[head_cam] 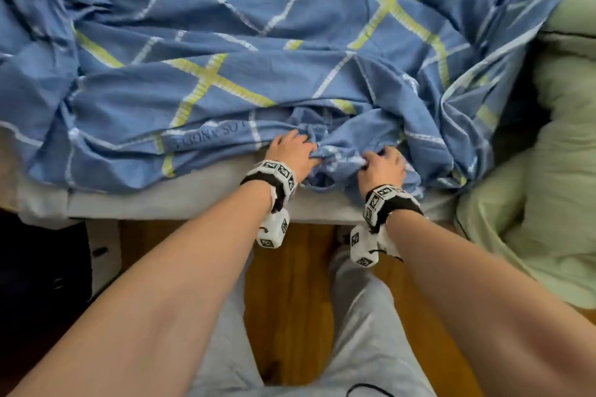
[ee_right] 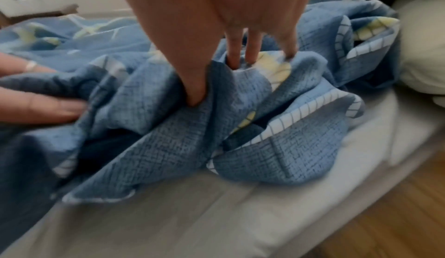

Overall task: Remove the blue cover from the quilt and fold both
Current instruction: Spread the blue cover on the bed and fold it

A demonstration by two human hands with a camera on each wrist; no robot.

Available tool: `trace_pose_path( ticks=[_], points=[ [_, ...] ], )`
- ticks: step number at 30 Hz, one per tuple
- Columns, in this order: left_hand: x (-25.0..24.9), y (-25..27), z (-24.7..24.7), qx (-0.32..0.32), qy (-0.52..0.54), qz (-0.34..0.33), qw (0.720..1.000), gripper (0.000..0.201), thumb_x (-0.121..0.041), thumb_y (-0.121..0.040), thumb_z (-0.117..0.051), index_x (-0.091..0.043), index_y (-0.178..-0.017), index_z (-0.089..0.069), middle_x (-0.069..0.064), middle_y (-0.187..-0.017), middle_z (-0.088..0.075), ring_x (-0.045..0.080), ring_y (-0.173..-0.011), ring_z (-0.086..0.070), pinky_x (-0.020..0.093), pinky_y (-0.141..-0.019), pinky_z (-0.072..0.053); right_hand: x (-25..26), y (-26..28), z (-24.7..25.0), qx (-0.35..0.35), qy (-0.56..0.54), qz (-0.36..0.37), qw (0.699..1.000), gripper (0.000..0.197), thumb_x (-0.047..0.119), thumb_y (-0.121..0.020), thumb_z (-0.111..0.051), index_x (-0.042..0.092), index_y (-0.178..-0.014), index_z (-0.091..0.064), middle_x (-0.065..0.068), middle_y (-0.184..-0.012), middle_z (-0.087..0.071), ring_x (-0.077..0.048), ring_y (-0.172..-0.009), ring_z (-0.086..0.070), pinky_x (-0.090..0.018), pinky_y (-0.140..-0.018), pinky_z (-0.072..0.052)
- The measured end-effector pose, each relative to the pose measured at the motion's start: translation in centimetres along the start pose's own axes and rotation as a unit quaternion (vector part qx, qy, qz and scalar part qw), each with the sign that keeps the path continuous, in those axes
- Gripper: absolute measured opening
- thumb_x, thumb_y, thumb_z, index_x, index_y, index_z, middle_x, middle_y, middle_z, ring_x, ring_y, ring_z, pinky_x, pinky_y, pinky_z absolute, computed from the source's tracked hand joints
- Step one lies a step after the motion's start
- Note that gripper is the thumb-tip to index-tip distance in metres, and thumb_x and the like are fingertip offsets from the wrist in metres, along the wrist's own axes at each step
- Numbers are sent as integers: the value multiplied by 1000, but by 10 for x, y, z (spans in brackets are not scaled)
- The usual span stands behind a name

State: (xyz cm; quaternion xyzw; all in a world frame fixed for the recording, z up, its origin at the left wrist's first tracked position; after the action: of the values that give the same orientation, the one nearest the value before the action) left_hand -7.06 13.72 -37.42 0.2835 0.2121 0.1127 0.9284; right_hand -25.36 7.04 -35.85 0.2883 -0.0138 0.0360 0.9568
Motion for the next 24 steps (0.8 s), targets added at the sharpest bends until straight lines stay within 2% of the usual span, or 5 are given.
trace_pose_path(
  ticks=[4,9,12,19,24],
  points=[
    [-2,35,51,-27,135,82,987,35,-41,-103,-36,-15,-115,-56,19,-117,-63,37,-105,-60,38,-80,-44,15,32,35,38,-227,-11,973,4,20,-100,-42,16,-99,-45,-25,-106,-59,-42,-103,-56,-36,-78,-37],
    [16,126,184,-88,188,132,969,42,-59,-94,-47,-18,-86,-55,20,-106,-65,38,-100,-61,39,-77,-44,111,86,127,57,-386,60,919,31,9,-103,-37,-6,-125,-52,-26,-130,-55,-37,-124,-49,-26,-94,-29],
    [45,195,257,-95,86,156,979,75,-79,-72,-58,-22,-120,-55,8,-127,-62,31,-115,-58,40,-86,-45,178,125,186,55,-408,125,903,26,10,-103,-37,1,-119,-54,-21,-117,-56,-28,-110,-52,-27,-84,-29],
    [153,327,370,-231,6,249,940,29,-22,-92,-47,-19,-117,-61,17,-121,-64,38,-111,-60,42,-91,-48,331,215,224,86,-465,223,852,7,22,-96,-46,17,-100,-50,-11,-101,-58,-26,-97,-54,-43,-94,-46],
    [256,446,396,-286,100,293,907,25,-14,-93,-40,-17,-111,-57,22,-117,-63,42,-107,-59,42,-87,-46,419,317,197,98,-417,281,859,63,16,-87,-68,23,-143,-40,-4,-134,-45,-19,-117,-48,-29,-104,-41]
  ],
)
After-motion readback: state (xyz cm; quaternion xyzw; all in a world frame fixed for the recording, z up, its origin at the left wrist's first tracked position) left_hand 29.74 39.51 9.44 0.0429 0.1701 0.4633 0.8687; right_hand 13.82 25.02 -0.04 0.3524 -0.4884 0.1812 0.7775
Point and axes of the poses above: each hand's wrist, its own y-axis away from the middle knuckle, its own z-axis out of the back of the hand, x = y × z, the point moved 8 cm from there along -y, towards the middle knuckle
